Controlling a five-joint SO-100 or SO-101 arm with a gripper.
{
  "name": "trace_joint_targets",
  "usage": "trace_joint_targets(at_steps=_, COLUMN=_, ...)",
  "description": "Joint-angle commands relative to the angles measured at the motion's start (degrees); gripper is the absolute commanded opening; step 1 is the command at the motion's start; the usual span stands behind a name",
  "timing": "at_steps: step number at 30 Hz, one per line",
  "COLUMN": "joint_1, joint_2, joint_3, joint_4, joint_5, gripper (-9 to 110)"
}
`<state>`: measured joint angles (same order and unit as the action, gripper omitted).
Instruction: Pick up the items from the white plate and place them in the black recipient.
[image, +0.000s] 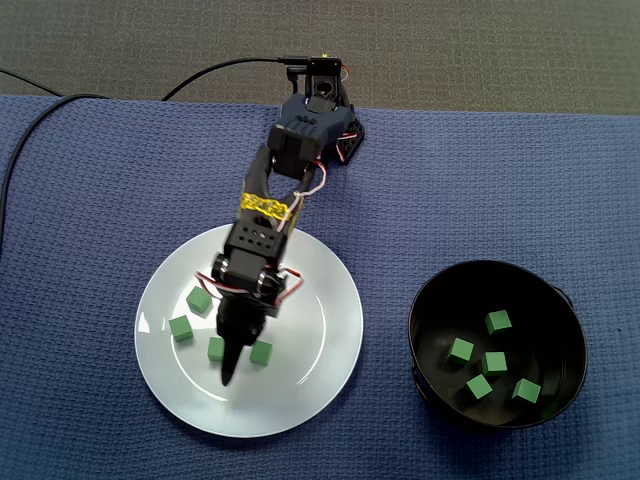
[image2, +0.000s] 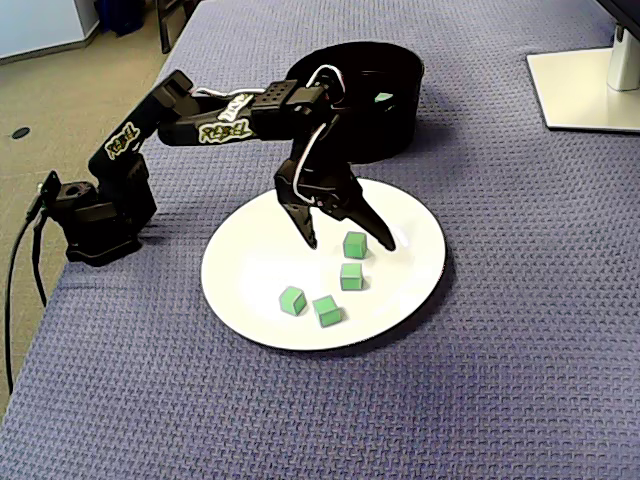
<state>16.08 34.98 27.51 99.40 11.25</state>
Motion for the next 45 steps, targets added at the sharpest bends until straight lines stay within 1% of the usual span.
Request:
trace_joint_targets(at_steps=1, joint_1=-1.8, joint_2=-0.9, joint_3=-4.5, joint_4=-1.7, joint_5=-1.5, gripper=50)
trace_joint_targets(at_steps=6, joint_1=-2.9, joint_2=-2.5, joint_3=-4.7, joint_4=-3.5, joint_5=-3.6, gripper=43)
trace_joint_targets(at_steps=9, joint_1=-3.2, joint_2=-2.7, joint_3=-4.7, joint_4=-3.7, joint_5=-4.0, gripper=35)
trace_joint_targets(at_steps=12, joint_1=-2.9, joint_2=-2.5, joint_3=-5.1, joint_4=-4.7, joint_5=-5.5, gripper=18)
trace_joint_targets(at_steps=13, joint_1=-2.5, joint_2=-2.2, joint_3=-5.1, joint_4=-5.4, joint_5=-5.8, gripper=10)
trace_joint_targets(at_steps=14, joint_1=-2.2, joint_2=-1.8, joint_3=-4.9, joint_4=-6.2, joint_5=-6.1, gripper=5)
trace_joint_targets(at_steps=16, joint_1=-1.8, joint_2=-1.1, joint_3=-4.3, joint_4=-7.5, joint_5=-6.6, gripper=0)
trace_joint_targets(at_steps=21, joint_1=-1.8, joint_2=0.5, joint_3=-3.1, joint_4=-7.6, joint_5=-7.8, gripper=0)
trace_joint_targets(at_steps=24, joint_1=-1.1, joint_2=6.4, joint_3=-0.4, joint_4=-7.8, joint_5=-9.8, gripper=0)
trace_joint_targets(at_steps=29, joint_1=2.0, joint_2=29.8, joint_3=4.7, joint_4=-7.1, joint_5=-14.4, gripper=0)
trace_joint_targets(at_steps=32, joint_1=1.7, joint_2=45.2, joint_3=6.8, joint_4=-11.4, joint_5=-19.7, gripper=0)
trace_joint_targets(at_steps=34, joint_1=-1.8, joint_2=53.6, joint_3=9.0, joint_4=-15.4, joint_5=-25.0, gripper=0)
trace_joint_targets(at_steps=37, joint_1=-11.5, joint_2=61.3, joint_3=10.3, joint_4=-17.7, joint_5=-35.4, gripper=0)
trace_joint_targets(at_steps=41, joint_1=-25.9, joint_2=61.6, joint_3=10.5, joint_4=-19.0, joint_5=-51.9, gripper=0)
trace_joint_targets(at_steps=43, joint_1=-31.3, joint_2=59.6, joint_3=11.9, joint_4=-19.5, joint_5=-59.4, gripper=0)
trace_joint_targets(at_steps=45, joint_1=-34.5, joint_2=54.9, joint_3=10.3, joint_4=-19.2, joint_5=-60.9, gripper=0)
